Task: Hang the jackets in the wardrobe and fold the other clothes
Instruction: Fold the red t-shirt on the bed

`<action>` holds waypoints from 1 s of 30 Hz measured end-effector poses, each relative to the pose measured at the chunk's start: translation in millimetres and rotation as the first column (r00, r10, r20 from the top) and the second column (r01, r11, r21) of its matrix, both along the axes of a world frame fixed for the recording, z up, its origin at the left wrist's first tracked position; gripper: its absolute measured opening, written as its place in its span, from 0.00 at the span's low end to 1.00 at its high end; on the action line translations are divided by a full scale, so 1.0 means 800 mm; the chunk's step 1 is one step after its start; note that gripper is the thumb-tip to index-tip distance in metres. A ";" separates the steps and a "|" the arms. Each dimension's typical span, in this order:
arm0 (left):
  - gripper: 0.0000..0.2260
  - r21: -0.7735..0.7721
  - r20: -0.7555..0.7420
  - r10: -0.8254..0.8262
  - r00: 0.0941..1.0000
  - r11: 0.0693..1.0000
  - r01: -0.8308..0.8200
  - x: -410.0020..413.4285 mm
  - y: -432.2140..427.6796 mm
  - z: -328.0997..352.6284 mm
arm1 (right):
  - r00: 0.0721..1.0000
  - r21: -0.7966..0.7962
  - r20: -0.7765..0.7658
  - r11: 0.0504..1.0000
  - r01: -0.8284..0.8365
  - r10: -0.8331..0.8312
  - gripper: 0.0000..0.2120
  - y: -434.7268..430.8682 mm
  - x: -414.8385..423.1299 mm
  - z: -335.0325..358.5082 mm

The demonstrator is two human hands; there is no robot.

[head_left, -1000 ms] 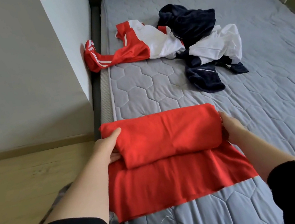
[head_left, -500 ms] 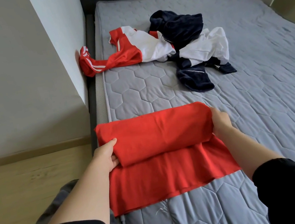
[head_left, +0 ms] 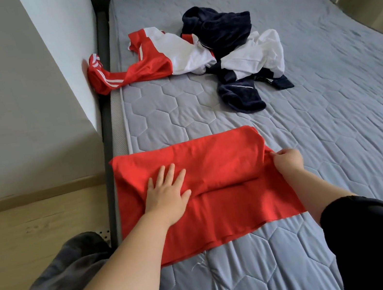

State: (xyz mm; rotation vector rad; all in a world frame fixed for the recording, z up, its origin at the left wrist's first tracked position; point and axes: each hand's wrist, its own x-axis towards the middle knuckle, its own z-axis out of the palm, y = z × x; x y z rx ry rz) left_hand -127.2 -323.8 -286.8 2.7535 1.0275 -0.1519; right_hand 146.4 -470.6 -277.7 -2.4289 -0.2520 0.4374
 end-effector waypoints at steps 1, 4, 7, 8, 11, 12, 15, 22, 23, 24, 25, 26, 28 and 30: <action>0.27 -0.014 -0.036 -0.001 0.999 1.000 0.001 -0.001 -0.004 -0.007 | 1.000 -0.005 0.022 1.000 0.020 -0.020 0.12 -0.003 0.002 -0.002; 0.27 0.013 -0.024 0.003 1.000 1.000 -0.003 -0.004 -0.007 -0.014 | 1.000 0.022 -0.003 1.000 -0.003 0.003 0.18 -0.003 -0.002 -0.009; 0.29 0.039 0.010 -0.026 1.000 0.999 0.026 -0.006 -0.007 -0.014 | 0.997 0.058 -0.051 0.997 -0.058 0.061 0.20 -0.004 -0.008 -0.010; 0.29 0.049 0.006 -0.048 0.999 0.998 0.048 -0.006 -0.008 -0.016 | 0.996 0.055 -0.045 0.996 -0.076 0.078 0.18 -0.006 -0.008 -0.009; 0.29 0.054 -0.033 -0.085 0.996 0.995 0.087 -0.003 -0.012 -0.018 | 0.999 0.125 0.026 0.991 0.044 -0.047 0.11 -0.017 -0.003 -0.010; 0.28 0.044 -0.033 -0.070 0.997 0.996 0.072 -0.002 -0.013 -0.017 | 0.994 0.172 0.021 0.980 0.104 -0.109 0.11 -0.022 -0.001 -0.010; 0.30 0.078 -0.051 -0.031 0.998 0.996 0.035 -0.001 -0.020 -0.015 | 0.993 0.193 -0.068 0.975 0.110 -0.098 0.16 -0.033 0.002 -0.010; 0.25 0.346 0.092 -0.644 0.759 0.736 0.582 0.026 -0.083 0.010 | 0.987 0.050 -0.116 0.994 -0.102 0.107 0.20 -0.066 -0.020 -0.013; 0.24 0.236 0.051 -0.642 0.765 0.752 0.616 0.029 -0.098 0.008 | 0.989 0.049 -0.110 0.994 -0.098 0.103 0.19 -0.072 -0.022 -0.014; 0.25 0.112 -0.012 -0.594 0.804 0.798 0.592 0.032 -0.111 0.006 | 0.989 0.035 -0.109 0.994 -0.101 0.104 0.16 -0.078 -0.022 -0.015; 0.25 0.020 -0.083 -0.530 0.844 0.846 0.533 0.033 -0.121 0.003 | 0.986 -0.001 -0.109 0.992 -0.124 0.123 0.14 -0.085 -0.023 -0.018; 0.22 -0.014 -0.097 -0.478 0.873 0.878 0.479 0.034 -0.126 -0.001 | 0.983 -0.035 -0.112 0.988 -0.150 0.145 0.11 -0.093 -0.023 -0.021; 0.15 -0.032 -0.062 -0.435 0.898 0.900 0.434 0.034 -0.128 0.000 | 0.984 -0.011 -0.135 0.993 -0.121 0.119 0.12 -0.109 -0.021 -0.029; 0.12 -0.076 -0.024 -0.436 0.899 0.898 0.434 0.035 -0.127 0.003 | 0.969 0.135 -0.240 0.987 0.087 -0.053 0.13 -0.122 -0.021 -0.029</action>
